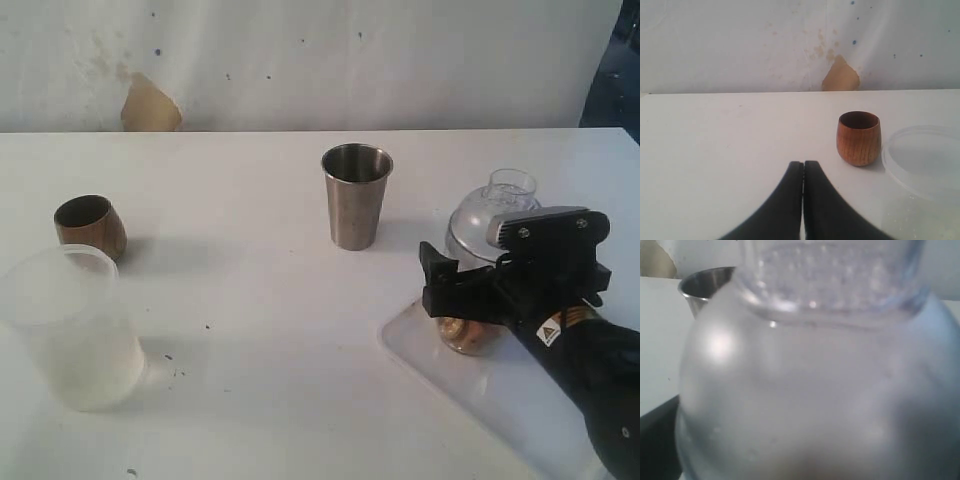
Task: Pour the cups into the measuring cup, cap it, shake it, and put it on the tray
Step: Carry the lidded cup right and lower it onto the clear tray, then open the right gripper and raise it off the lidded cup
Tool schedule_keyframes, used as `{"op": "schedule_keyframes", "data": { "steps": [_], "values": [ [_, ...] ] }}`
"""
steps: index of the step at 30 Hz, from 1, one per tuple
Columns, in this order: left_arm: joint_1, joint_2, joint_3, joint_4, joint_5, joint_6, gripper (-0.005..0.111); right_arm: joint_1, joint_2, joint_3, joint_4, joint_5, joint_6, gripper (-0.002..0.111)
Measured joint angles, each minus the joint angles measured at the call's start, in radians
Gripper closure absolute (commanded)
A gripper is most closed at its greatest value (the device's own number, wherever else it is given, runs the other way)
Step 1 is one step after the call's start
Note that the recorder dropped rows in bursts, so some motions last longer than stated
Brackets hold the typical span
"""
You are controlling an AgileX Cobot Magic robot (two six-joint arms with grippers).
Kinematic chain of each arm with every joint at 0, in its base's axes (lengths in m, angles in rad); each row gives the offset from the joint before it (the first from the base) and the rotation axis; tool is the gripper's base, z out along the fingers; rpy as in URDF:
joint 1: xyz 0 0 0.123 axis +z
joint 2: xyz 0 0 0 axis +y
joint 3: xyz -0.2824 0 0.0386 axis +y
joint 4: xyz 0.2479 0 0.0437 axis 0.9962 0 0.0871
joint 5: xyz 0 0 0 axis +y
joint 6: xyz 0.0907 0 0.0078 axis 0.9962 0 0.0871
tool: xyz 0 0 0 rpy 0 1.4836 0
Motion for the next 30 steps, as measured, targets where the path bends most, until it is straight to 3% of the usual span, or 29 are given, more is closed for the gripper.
{"op": "schedule_keyframes", "data": {
  "steps": [17, 30],
  "values": [
    [0.0, 0.0, 0.0, 0.0, 0.0, 0.0, 0.106, 0.0, -0.297, -0.01, 0.002, 0.361, -0.07, 0.01],
    [0.0, 0.0, 0.0, 0.0, 0.0, 0.0, 0.106, 0.0, -0.388, -0.215, 0.016, 0.631, -0.092, 0.01]
  ]
}}
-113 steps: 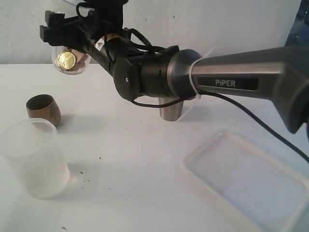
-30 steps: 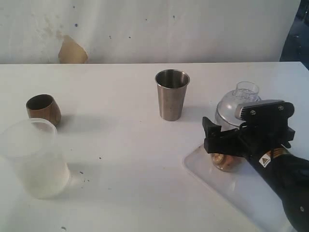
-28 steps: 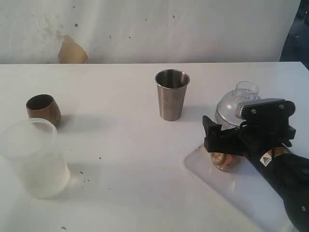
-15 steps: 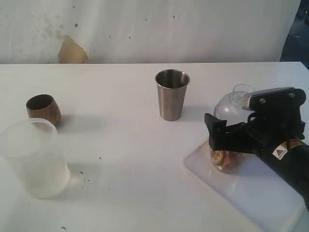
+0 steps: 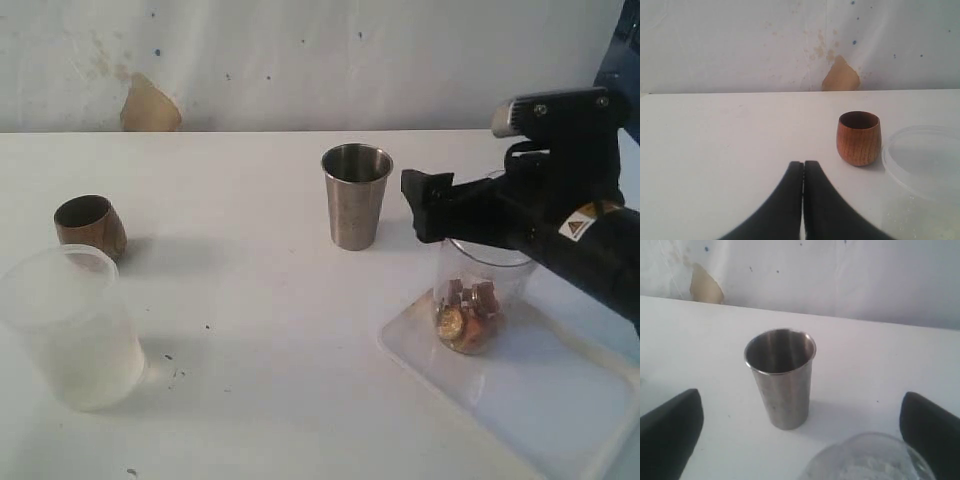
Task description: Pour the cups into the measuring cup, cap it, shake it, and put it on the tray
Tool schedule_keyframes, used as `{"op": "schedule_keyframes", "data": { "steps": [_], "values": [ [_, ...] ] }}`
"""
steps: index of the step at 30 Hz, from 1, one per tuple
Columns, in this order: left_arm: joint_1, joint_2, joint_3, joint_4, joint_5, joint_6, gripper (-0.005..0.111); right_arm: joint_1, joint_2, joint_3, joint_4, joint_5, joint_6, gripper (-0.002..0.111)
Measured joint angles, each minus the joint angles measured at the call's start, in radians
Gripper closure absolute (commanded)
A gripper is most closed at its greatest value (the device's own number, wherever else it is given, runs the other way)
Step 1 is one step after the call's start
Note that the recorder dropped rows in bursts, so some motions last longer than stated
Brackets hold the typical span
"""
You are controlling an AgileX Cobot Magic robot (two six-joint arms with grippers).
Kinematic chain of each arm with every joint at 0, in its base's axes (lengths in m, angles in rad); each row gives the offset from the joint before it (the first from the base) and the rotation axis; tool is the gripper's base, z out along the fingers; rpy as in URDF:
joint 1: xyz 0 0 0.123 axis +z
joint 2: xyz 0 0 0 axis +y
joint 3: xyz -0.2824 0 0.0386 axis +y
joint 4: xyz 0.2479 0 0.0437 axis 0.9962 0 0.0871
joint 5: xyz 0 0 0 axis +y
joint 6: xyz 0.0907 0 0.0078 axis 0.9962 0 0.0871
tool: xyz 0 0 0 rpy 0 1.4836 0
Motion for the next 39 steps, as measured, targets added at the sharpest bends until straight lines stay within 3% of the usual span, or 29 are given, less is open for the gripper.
{"op": "schedule_keyframes", "data": {
  "steps": [7, 10, 13, 14, 18, 32, 39],
  "values": [
    [0.0, 0.0, 0.0, 0.0, 0.0, 0.0, 0.106, -0.036, 0.0, -0.133, 0.018, 0.085, -0.053, 0.01],
    [0.0, 0.0, 0.0, 0.0, 0.0, 0.0, 0.106, -0.056, -0.013, -0.216, 0.022, 0.215, -0.088, 0.02],
    [0.0, 0.0, 0.0, 0.0, 0.0, 0.0, 0.106, -0.067, -0.061, -0.285, 0.022, 0.36, -0.115, 0.046],
    [0.0, 0.0, 0.0, 0.0, 0.0, 0.0, 0.106, -0.07, -0.081, -0.301, 0.022, 0.399, -0.117, 0.062],
    [0.0, 0.0, 0.0, 0.0, 0.0, 0.0, 0.106, -0.07, -0.22, -0.345, 0.024, 0.57, -0.119, 0.109],
    [0.0, 0.0, 0.0, 0.0, 0.0, 0.0, 0.106, -0.07, -0.897, -0.351, 0.026, 0.91, -0.075, 0.107],
    [0.0, 0.0, 0.0, 0.0, 0.0, 0.0, 0.106, -0.072, -1.122, -0.351, 0.015, 0.997, -0.045, 0.107]
  ]
}}
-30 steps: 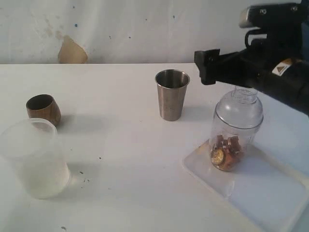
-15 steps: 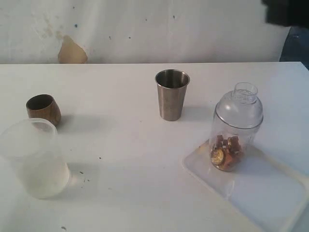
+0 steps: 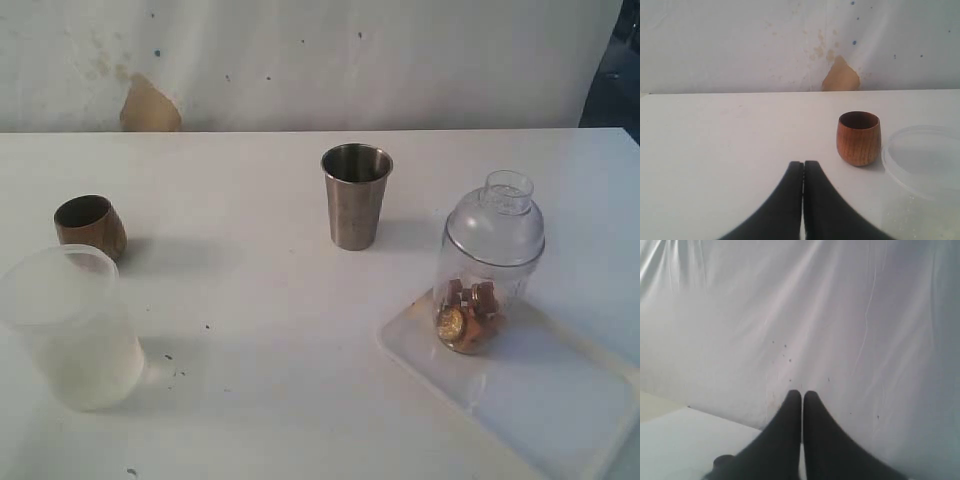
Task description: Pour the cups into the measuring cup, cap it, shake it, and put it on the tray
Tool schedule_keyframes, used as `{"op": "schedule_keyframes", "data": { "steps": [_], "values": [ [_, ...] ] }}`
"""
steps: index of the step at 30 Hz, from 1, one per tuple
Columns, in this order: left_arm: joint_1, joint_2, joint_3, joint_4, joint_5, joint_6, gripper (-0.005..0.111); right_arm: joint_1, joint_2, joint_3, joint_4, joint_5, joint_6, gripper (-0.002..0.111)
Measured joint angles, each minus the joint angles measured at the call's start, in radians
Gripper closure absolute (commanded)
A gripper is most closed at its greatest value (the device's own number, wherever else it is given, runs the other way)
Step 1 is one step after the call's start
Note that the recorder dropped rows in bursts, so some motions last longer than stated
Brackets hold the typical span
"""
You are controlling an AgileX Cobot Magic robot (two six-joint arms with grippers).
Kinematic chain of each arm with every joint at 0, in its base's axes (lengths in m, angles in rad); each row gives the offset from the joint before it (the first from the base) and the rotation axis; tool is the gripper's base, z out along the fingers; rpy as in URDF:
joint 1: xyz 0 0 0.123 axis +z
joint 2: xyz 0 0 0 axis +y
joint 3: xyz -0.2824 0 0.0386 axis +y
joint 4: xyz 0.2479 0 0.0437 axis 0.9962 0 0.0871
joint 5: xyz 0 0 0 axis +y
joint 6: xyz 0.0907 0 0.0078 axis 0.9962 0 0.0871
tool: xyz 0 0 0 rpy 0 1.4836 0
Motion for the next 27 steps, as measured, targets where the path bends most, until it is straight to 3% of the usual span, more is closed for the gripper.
{"op": "schedule_keyframes", "data": {
  "steps": [9, 27],
  "values": [
    [0.0, 0.0, 0.0, 0.0, 0.0, 0.0, 0.106, 0.0, -0.186, -0.002, 0.0, 0.008, 0.006, 0.107],
    [0.0, 0.0, 0.0, 0.0, 0.0, 0.0, 0.106, -0.019, -0.191, -0.008, -0.063, -0.03, -0.027, 0.107]
  ]
}}
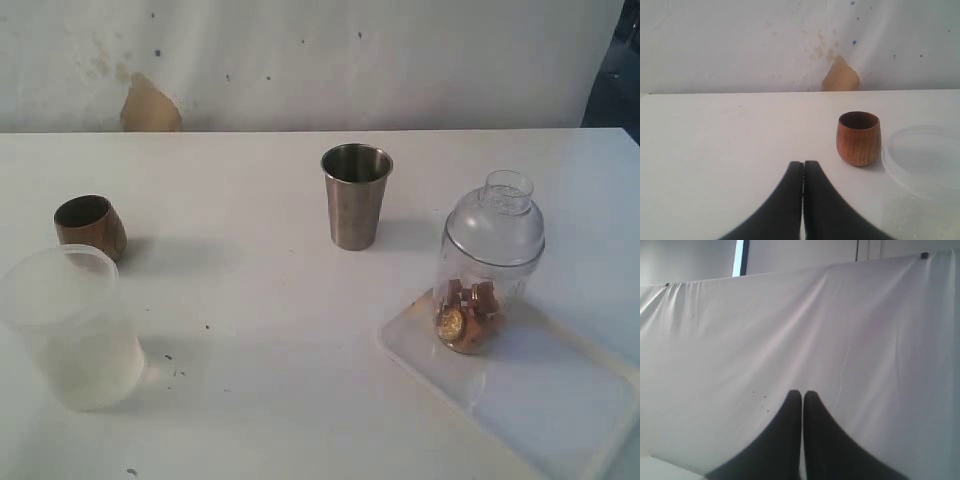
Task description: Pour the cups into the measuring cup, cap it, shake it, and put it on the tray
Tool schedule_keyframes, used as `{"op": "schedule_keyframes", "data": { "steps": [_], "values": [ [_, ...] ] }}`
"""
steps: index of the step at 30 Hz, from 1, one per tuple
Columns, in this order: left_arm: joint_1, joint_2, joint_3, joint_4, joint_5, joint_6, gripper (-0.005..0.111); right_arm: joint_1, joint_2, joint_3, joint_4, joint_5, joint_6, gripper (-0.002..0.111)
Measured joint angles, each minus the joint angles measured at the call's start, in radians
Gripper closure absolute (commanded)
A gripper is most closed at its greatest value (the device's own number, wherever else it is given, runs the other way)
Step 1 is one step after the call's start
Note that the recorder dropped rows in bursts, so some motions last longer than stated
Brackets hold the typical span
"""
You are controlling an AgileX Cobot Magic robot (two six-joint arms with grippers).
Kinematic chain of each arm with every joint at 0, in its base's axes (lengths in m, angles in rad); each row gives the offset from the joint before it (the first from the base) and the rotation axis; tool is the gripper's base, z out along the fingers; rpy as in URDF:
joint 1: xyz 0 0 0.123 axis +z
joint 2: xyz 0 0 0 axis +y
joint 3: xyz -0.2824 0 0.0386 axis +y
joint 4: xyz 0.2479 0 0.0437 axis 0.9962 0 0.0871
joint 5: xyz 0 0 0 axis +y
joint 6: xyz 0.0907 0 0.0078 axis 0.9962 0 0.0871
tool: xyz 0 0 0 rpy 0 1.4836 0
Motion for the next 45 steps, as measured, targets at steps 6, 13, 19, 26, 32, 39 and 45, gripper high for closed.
{"op": "schedule_keyframes", "data": {
  "steps": [6, 13, 19, 26, 32, 39, 45],
  "values": [
    [0.0, 0.0, 0.0, 0.0, 0.0, 0.0, 0.106, -0.103, 0.0, 0.011, -0.032, -0.074, -0.002, 0.107],
    [0.0, 0.0, 0.0, 0.0, 0.0, 0.0, 0.106, -0.255, 0.0, 0.11, -0.048, -0.291, -0.002, 0.107],
    [0.0, 0.0, 0.0, 0.0, 0.0, 0.0, 0.106, -0.353, 0.002, 0.294, -0.048, -0.463, -0.002, 0.107],
    [0.0, 0.0, 0.0, 0.0, 0.0, 0.0, 0.106, -0.361, 0.004, 0.64, -0.107, -0.453, 0.0, 0.107],
    [0.0, 0.0, 0.0, 0.0, 0.0, 0.0, 0.106, -0.34, 0.004, 0.891, -0.132, -0.425, 0.0, 0.108],
    [0.0, 0.0, 0.0, 0.0, 0.0, 0.0, 0.106, -0.317, 0.004, 0.896, -0.18, -0.205, 0.07, 0.108],
    [0.0, 0.0, 0.0, 0.0, 0.0, 0.0, 0.106, -0.316, 0.004, 0.896, -0.18, -0.187, 0.093, 0.108]
  ]
}}
